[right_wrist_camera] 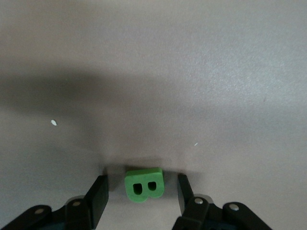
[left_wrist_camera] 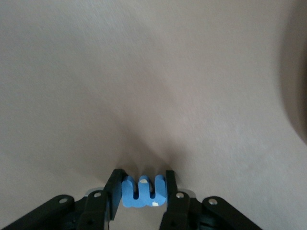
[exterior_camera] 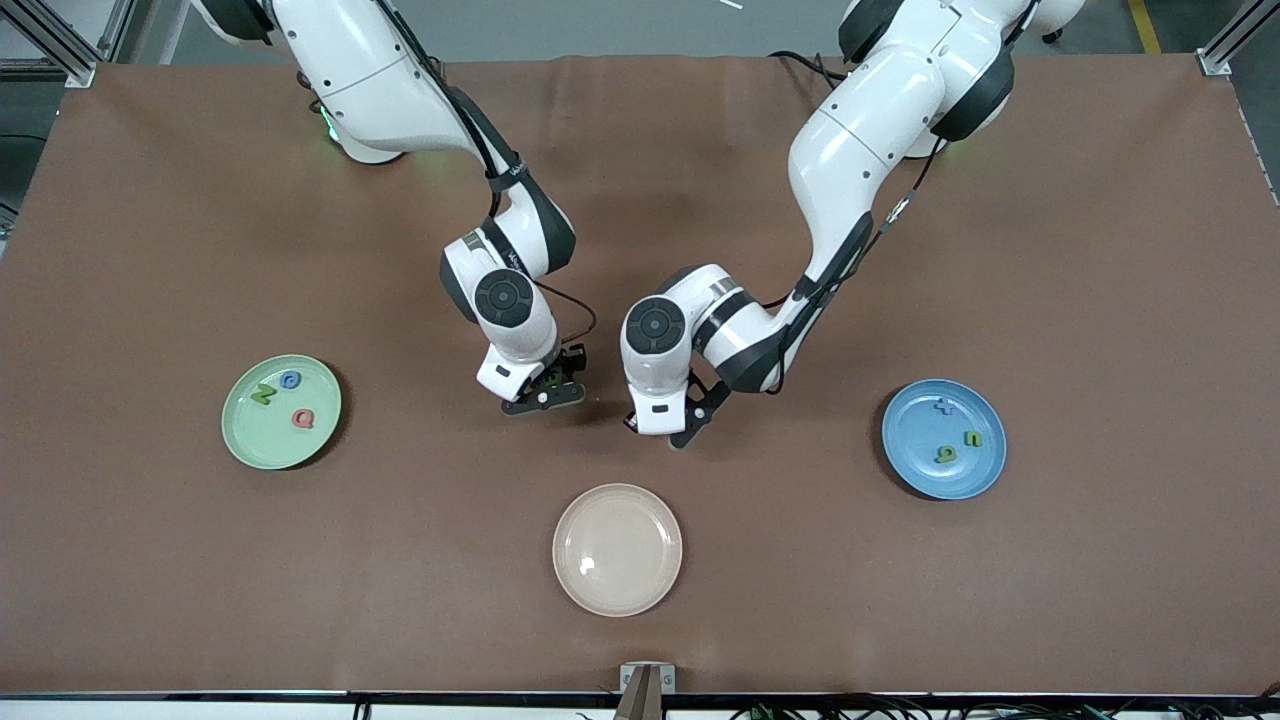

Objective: Sort upper and lower case letters into plates
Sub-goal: 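Place the B and m on the green and blue plates with both grippers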

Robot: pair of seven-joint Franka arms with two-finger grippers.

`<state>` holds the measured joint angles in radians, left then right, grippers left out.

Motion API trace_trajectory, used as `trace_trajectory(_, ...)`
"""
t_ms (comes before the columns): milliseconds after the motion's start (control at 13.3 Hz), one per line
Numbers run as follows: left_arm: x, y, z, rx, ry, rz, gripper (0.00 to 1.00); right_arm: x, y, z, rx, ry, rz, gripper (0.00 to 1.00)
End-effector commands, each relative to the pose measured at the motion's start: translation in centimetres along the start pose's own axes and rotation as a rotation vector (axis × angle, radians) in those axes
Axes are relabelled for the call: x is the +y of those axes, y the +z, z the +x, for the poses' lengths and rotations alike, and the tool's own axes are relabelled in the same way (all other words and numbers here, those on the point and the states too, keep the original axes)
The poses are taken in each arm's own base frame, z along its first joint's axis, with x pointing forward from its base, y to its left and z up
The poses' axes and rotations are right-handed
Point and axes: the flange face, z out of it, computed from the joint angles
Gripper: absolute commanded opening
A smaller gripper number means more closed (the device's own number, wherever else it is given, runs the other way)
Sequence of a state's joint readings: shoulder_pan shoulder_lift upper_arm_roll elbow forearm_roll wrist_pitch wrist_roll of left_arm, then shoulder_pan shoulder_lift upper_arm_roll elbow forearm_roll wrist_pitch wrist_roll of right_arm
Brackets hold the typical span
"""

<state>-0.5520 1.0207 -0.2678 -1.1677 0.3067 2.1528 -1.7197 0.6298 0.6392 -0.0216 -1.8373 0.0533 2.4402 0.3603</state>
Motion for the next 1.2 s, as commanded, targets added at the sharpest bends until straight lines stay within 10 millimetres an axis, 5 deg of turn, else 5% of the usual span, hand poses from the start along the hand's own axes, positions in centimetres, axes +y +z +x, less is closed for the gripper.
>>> trace_trajectory(0,0.4,-5.6,3.9,0.045,-0.017,-0.026,0.0,-0.4,0.3,-0.7,0.002,0.034,-0.002,0.51)
trace_trajectory(300,-0.6,-10.0,14.7,0.075,-0.015,-0.068,0.0,-0.4,0.2,-0.6,0.005,0.033,-0.001,0.24)
trace_trajectory(600,-3.4,-13.1,22.6,0.093,-0.062,-0.076,0.0,0.2,-0.3,-0.2,0.008,0.043,0.0,0.17)
trace_trajectory(900,-9.1,-11.4,29.8,0.084,0.061,0.015,0.01,3.3,-4.5,1.1,0.017,0.07,-0.005,0.15)
trace_trajectory(1125,-15.0,-9.9,34.2,0.058,0.133,0.086,0.02,9.4,-8.3,2.3,-0.009,0.016,-0.024,0.14)
